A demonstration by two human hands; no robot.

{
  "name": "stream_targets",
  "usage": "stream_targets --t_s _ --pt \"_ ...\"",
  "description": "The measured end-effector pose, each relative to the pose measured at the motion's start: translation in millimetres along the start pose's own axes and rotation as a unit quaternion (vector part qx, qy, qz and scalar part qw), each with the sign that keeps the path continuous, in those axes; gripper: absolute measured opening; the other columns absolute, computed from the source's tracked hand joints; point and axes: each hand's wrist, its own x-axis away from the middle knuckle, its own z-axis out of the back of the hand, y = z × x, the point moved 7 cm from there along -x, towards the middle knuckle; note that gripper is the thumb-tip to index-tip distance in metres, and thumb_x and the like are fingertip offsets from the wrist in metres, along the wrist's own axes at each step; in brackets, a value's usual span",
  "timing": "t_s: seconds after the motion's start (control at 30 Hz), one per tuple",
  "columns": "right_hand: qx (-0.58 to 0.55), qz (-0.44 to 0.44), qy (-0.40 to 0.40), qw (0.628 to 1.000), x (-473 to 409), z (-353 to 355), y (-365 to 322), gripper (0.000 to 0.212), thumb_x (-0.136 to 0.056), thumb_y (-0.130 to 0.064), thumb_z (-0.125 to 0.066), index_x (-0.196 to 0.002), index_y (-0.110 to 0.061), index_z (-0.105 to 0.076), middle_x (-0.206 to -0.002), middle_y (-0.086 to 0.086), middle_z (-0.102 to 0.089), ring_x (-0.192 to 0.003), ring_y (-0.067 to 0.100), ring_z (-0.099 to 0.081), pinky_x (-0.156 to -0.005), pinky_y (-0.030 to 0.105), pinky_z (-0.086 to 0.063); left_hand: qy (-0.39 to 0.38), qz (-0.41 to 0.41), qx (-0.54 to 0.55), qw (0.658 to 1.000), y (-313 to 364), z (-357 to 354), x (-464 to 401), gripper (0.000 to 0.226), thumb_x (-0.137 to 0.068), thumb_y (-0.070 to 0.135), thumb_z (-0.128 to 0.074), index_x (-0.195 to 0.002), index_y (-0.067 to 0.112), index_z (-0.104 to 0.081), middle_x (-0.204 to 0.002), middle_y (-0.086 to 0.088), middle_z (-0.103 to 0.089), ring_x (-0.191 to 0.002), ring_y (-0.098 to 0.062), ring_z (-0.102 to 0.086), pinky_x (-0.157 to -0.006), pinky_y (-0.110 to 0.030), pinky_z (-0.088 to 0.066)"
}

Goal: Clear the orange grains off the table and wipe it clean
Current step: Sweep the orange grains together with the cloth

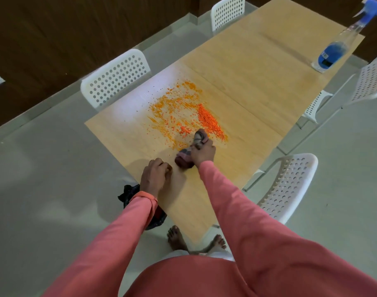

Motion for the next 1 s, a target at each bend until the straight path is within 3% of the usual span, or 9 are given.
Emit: stream_targets --t_s 0.13,0.27,0.37,0.5,0.63,0.73,0.83,1.0 --pt "0.021 0.032 0.082 0.996 -7.4 49.5 12.4 0.046 -0.093 -0.010 -0.059 -0.135 -0.002 -0.045 -0.133 0.023 -0.046 -0.115 0.040 -0.053 -0.095 0.040 -0.043 0.017 0.012 0.011 1.000 2.8 5.6 -0.3 0.013 -0.090 0.021 -0.056 -0.095 0.017 -0.067 -0.099 -0.002 -0.058 -0.097 -0.024 -0.051 -0.080 -0.035 -0.046" --pt "0.068 -0.051 0.149 0.985 -11.3 88.8 57.6 0.052 -0.091 -0.010 -0.056 -0.139 -0.006 -0.038 -0.135 0.022 -0.036 -0.113 0.044 -0.052 -0.092 0.042 -0.046 0.003 0.031 0.019 0.999 3.5 7.2 -12.8 0.016 -0.089 0.022 -0.056 -0.101 0.021 -0.067 -0.107 -0.001 -0.057 -0.103 -0.022 -0.050 -0.087 -0.036 -0.045" --pt "0.110 -0.086 0.140 0.980 -20.4 74.9 57.1 0.051 -0.091 -0.010 -0.055 -0.138 -0.004 -0.037 -0.139 0.023 -0.033 -0.122 0.045 -0.044 -0.098 0.046 -0.044 -0.006 0.058 0.024 0.998 3.0 9.2 -23.7 0.020 -0.089 0.023 -0.058 -0.107 0.021 -0.065 -0.112 -0.001 -0.054 -0.107 -0.022 -0.048 -0.091 -0.036 -0.043" --pt "0.096 -0.030 0.060 0.993 -36.8 39.6 17.2 0.060 -0.088 -0.010 -0.064 -0.141 -0.004 -0.036 -0.143 0.021 -0.030 -0.125 0.044 -0.044 -0.104 0.046 -0.044 -0.028 0.087 0.014 0.996 3.0 11.3 -33.8 0.031 -0.086 0.027 -0.061 -0.117 0.021 -0.059 -0.120 -0.002 -0.049 -0.116 -0.023 -0.044 -0.095 -0.038 -0.042" --pt "0.084 0.040 -0.010 0.996 -55.3 26.6 -9.3 0.057 -0.095 -0.009 -0.051 -0.149 -0.004 -0.031 -0.143 0.024 -0.032 -0.116 0.045 -0.051 -0.096 0.039 -0.043 -0.060 0.122 0.054 0.989 -1.3 13.0 -43.7 0.058 -0.082 0.030 -0.067 -0.134 0.016 -0.047 -0.137 -0.005 -0.040 -0.130 -0.025 -0.034 -0.105 -0.039 -0.040" --pt "0.082 0.068 0.022 0.994 -59.1 44.6 -7.4 0.045 -0.092 -0.005 -0.048 -0.137 0.000 -0.044 -0.134 0.022 -0.039 -0.107 0.042 -0.053 -0.091 0.036 -0.042 -0.102 0.174 0.089 0.975 -8.3 14.4 -56.6 0.095 -0.075 0.032 -0.077 -0.150 0.012 -0.022 -0.158 -0.007 -0.013 -0.147 -0.028 -0.009 -0.119 -0.041 -0.022" --pt "0.122 0.111 0.074 0.984 -70.8 70.8 -8.2 0.049 -0.090 -0.007 -0.050 -0.139 -0.001 -0.045 -0.131 0.021 -0.039 -0.109 0.041 -0.052 -0.092 0.037 -0.043 -0.175 0.200 0.074 0.961 -14.0 15.0 -74.7 0.123 -0.071 0.035 -0.083 -0.154 0.010 0.004 -0.161 -0.007 0.014 -0.149 -0.030 0.008 -0.121 -0.043 -0.013" --pt "0.250 0.076 0.061 0.963 -115.8 96.6 -8.6 0.063 -0.094 -0.009 -0.049 -0.154 -0.013 -0.029 -0.141 0.022 -0.037 -0.127 0.043 -0.036 -0.105 0.047 -0.037 -0.236 0.200 0.014 0.951 -19.7 8.7 -85.5 0.131 -0.068 0.041 -0.085 -0.153 0.005 0.009 -0.159 -0.010 0.021 -0.148 -0.031 0.011 -0.121 -0.045 -0.012"
